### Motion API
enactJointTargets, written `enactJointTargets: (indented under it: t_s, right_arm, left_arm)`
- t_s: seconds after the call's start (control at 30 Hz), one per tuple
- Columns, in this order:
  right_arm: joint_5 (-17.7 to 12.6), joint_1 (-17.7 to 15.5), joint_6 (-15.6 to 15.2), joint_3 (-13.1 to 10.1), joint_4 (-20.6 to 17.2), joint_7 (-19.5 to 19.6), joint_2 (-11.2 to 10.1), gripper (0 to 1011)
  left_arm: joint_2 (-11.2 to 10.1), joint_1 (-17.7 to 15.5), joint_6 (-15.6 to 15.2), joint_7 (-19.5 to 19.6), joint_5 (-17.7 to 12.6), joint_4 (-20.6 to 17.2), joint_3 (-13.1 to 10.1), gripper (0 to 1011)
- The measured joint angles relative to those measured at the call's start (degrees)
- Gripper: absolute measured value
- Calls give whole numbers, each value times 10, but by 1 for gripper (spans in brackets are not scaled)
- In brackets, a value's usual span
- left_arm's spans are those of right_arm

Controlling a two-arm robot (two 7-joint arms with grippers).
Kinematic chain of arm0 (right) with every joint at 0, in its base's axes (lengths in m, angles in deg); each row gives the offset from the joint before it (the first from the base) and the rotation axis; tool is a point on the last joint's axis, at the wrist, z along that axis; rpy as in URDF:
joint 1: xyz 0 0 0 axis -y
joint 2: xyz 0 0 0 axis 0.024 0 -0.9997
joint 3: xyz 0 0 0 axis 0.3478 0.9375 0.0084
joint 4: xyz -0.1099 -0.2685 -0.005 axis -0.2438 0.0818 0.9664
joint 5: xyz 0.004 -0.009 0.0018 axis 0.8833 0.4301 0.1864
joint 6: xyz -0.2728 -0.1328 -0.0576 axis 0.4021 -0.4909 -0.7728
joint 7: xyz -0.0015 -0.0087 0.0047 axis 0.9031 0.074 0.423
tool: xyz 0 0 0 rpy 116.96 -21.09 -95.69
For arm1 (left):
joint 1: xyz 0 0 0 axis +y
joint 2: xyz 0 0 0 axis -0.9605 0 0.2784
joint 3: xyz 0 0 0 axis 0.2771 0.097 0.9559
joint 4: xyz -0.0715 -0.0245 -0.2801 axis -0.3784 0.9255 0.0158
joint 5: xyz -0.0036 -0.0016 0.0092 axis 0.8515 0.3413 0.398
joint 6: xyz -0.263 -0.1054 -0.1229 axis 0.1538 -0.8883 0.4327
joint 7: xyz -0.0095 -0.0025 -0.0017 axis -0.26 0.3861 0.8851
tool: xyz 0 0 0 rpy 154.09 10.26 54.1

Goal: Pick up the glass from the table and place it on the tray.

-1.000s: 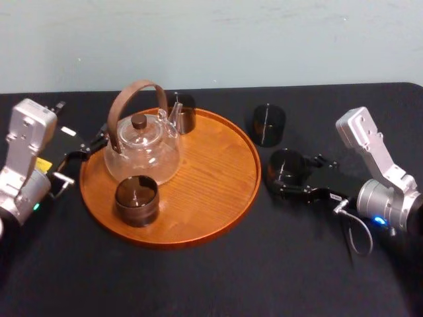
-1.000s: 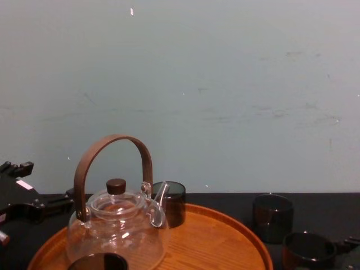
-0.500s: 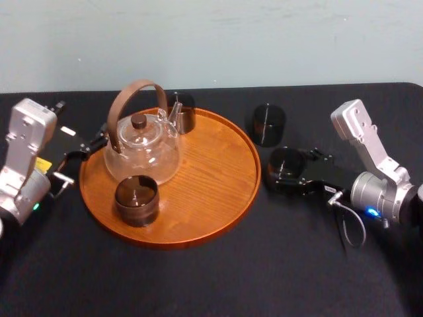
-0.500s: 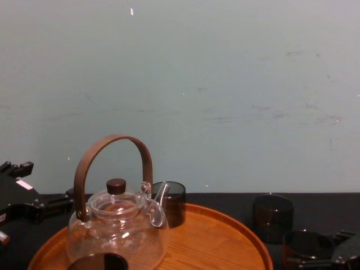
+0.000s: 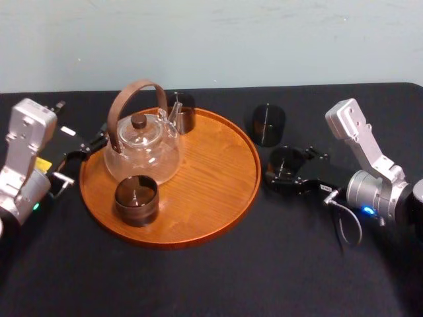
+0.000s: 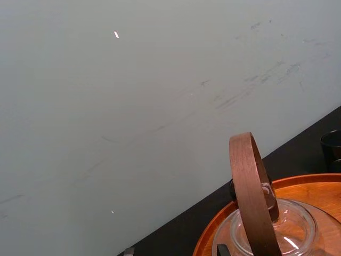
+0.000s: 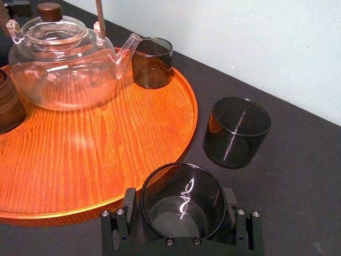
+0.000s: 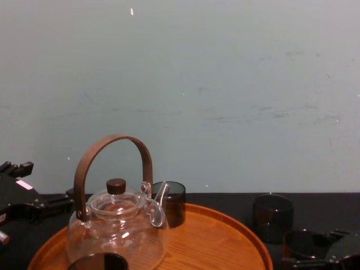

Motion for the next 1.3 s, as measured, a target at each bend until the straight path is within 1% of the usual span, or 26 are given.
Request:
enactJointTargets:
  t_s: [0.27,0.4,0.43,0.93,1.1,1.3]
  right_arm:
    - [0,0,-1,-1,0,0,0,1002]
    - [-1,0,-1,-1,-1,0,0,942]
    - [-1,0,-1,-1,-1,0,0,908]
    - [-2,-1,-2,-2,-1,1,0,905]
    - [-11,-4,-2,-8,-8,-5,-6,905]
    - [-21,-9,-3,-13,-28,-14,-20,905]
  left_arm:
    - [0,0,0,0,0,0,0,1001]
    - [0,0,0,0,0,0,0,1001]
    - [0,0,0,0,0,0,0,1001]
    - [0,0,0,0,0,0,0,1001]
    - [0,0,0,0,0,0,0,1001]
    - [0,0,0,0,0,0,0,1001]
